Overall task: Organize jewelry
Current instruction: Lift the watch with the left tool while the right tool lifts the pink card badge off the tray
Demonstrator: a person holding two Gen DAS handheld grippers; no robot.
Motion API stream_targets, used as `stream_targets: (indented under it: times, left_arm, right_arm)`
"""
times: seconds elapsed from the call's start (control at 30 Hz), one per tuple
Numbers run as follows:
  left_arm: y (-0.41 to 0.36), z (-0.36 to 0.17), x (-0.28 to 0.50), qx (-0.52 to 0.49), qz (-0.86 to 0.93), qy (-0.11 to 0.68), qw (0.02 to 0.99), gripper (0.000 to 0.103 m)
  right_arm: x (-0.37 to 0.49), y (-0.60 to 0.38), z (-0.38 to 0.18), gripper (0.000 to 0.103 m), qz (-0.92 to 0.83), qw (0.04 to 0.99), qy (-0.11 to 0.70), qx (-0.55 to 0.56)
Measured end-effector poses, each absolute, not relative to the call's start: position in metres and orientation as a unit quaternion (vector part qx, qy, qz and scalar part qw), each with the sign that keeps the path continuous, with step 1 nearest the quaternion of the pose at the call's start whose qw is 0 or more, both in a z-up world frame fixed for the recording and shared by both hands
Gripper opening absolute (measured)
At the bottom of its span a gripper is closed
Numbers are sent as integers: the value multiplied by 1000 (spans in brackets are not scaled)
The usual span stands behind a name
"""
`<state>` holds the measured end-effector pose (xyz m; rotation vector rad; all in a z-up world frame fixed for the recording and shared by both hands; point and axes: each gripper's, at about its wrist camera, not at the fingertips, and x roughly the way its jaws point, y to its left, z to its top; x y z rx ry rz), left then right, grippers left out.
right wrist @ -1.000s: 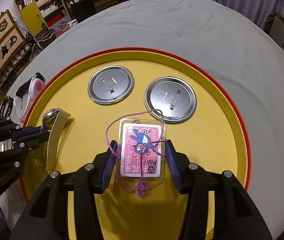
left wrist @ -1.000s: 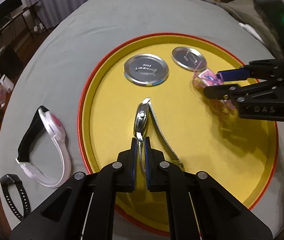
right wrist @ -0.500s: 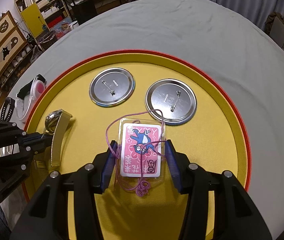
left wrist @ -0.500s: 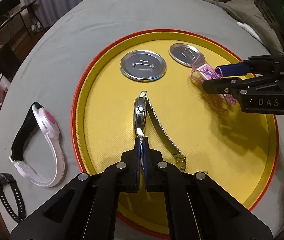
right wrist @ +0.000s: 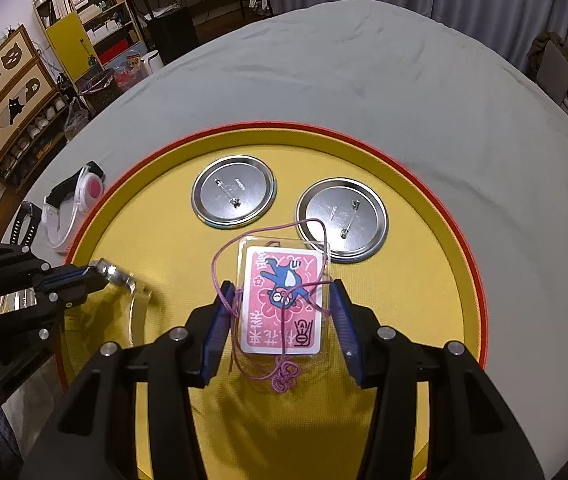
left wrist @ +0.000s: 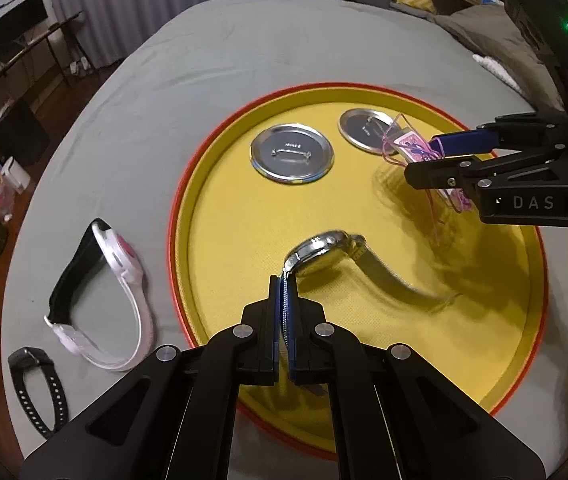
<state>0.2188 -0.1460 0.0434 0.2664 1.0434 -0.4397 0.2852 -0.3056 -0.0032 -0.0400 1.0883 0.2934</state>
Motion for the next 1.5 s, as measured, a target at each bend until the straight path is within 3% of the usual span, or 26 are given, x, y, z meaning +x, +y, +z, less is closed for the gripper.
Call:
stream_targets:
  times: [0.43, 0.93, 1.5]
  left_arm:
    - [-133, 88, 207, 113, -205, 459, 857, 3]
    - [-100, 159, 171, 106, -188, 410, 886, 3]
    - [-22, 180, 87, 84, -137, 391, 906, 4]
  right_arm:
    - [271, -305, 36, 46, 139, 863, 485, -22]
    - [231, -277, 120, 46, 155, 893, 420, -43]
    - [170, -201, 164, 46, 208, 902, 371, -67]
